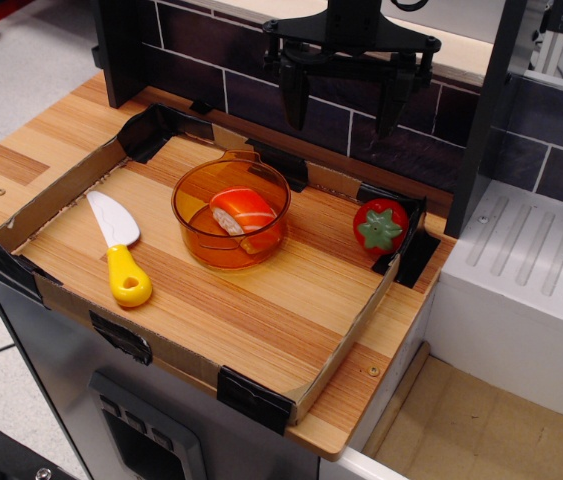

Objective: Take sushi out of pot

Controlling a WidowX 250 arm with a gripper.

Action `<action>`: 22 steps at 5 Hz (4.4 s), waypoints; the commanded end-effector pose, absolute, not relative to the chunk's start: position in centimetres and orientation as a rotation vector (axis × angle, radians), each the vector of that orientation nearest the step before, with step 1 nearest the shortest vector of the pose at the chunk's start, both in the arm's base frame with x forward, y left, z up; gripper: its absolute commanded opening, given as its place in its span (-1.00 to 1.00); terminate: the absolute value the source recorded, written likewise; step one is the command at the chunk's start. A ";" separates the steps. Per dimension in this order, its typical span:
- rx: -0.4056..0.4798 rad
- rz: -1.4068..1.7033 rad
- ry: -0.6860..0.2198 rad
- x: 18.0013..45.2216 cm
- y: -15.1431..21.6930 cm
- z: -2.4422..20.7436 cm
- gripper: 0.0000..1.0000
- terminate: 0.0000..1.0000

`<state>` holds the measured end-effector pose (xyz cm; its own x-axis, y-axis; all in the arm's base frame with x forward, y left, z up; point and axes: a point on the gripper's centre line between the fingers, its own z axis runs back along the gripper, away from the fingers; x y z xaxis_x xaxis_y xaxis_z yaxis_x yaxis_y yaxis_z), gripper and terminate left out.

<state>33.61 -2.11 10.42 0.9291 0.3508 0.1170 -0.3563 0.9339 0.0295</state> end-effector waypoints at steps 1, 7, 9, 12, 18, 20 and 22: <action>0.051 0.362 -0.111 33.6 -2.1 10.4 1.00 -1.00; -0.006 1.171 -0.113 30.7 4.3 7.6 1.00 -1.00; -0.009 1.189 -0.101 31.0 4.4 5.7 1.00 -1.00; -0.002 1.177 -0.076 30.5 4.2 4.4 1.00 -1.00; 0.007 1.197 -0.158 31.2 5.0 8.1 -1.00 -1.00; -0.033 1.127 -0.109 28.9 1.5 10.3 -1.00 -1.00; -0.021 0.881 -0.059 24.6 -2.6 7.9 -1.00 -1.00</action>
